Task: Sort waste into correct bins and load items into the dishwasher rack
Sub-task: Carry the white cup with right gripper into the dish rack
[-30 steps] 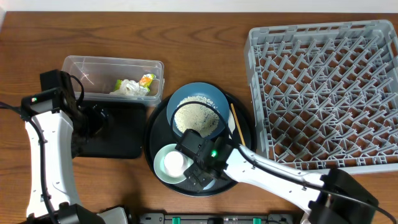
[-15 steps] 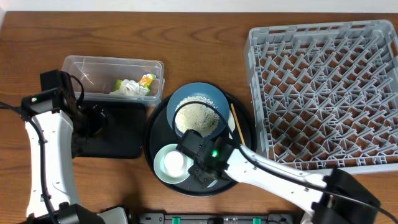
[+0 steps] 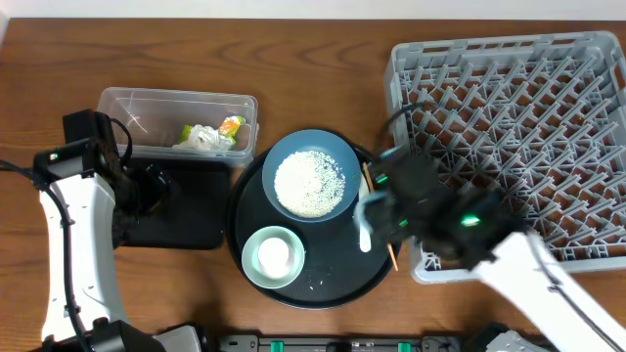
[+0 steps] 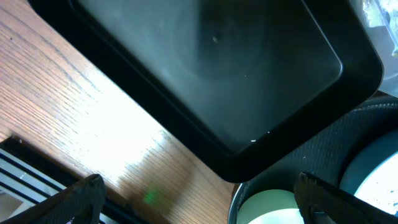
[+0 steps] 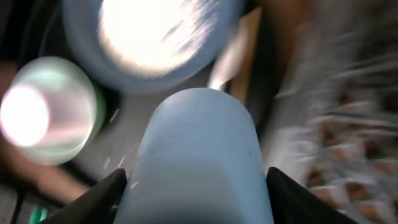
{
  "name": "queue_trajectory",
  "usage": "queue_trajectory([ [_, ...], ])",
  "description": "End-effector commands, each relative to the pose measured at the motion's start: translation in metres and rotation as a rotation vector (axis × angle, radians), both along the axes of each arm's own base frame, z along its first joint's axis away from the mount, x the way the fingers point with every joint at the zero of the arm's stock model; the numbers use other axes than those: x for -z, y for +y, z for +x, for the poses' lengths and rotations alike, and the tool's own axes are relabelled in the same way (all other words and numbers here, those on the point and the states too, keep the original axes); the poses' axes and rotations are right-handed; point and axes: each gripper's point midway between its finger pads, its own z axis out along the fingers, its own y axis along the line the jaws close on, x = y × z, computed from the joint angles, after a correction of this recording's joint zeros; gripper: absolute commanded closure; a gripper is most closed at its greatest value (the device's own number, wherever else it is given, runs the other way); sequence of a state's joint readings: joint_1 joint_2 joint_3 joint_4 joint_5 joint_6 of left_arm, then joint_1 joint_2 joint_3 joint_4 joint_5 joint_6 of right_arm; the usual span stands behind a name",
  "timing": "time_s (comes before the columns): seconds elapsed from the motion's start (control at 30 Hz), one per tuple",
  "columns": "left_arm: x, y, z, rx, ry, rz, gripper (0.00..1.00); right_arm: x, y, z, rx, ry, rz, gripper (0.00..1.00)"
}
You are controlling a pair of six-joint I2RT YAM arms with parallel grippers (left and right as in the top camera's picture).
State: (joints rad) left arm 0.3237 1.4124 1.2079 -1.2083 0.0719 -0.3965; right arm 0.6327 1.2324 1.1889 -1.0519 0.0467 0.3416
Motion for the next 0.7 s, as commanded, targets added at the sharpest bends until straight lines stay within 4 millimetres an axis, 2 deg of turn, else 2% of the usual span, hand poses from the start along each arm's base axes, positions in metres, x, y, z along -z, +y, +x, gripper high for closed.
queue_trajectory([
  [0.0,0.004,0.001,-0.004,-0.018,0.023,0.0,0.02,-0.04,-0.052,0.033,0.143,-0.133,-0.024,0.33],
  [0.07,0.004,0.001,-0.005,-0.018,0.024,0.0,0.02,-0.051,-0.091,0.048,0.256,-0.157,-0.04,0.33],
  [0.17,0.004,0.001,-0.005,-0.018,0.024,0.0,0.02,-0.058,-0.154,0.061,0.403,-0.172,-0.092,0.33],
  [0.27,0.004,0.001,-0.005,-0.017,0.027,-0.001,0.02,-0.055,-0.213,0.063,0.56,-0.152,-0.128,0.36],
  [0.33,0.004,0.001,-0.006,-0.017,0.028,-0.001,0.02,-0.05,-0.245,0.061,0.653,-0.122,-0.119,0.39],
  [0.4,0.004,0.001,-0.006,-0.017,0.03,-0.002,0.02,-0.042,-0.262,0.059,0.664,-0.091,-0.072,0.41],
  [0.47,0.004,0.001,-0.006,-0.017,0.031,-0.002,0.02,-0.036,-0.269,0.057,0.687,-0.067,-0.031,0.41],
  [0.67,0.004,0.001,-0.006,-0.017,0.031,-0.002,0.02,-0.029,-0.269,0.06,0.668,-0.042,-0.022,0.39],
])
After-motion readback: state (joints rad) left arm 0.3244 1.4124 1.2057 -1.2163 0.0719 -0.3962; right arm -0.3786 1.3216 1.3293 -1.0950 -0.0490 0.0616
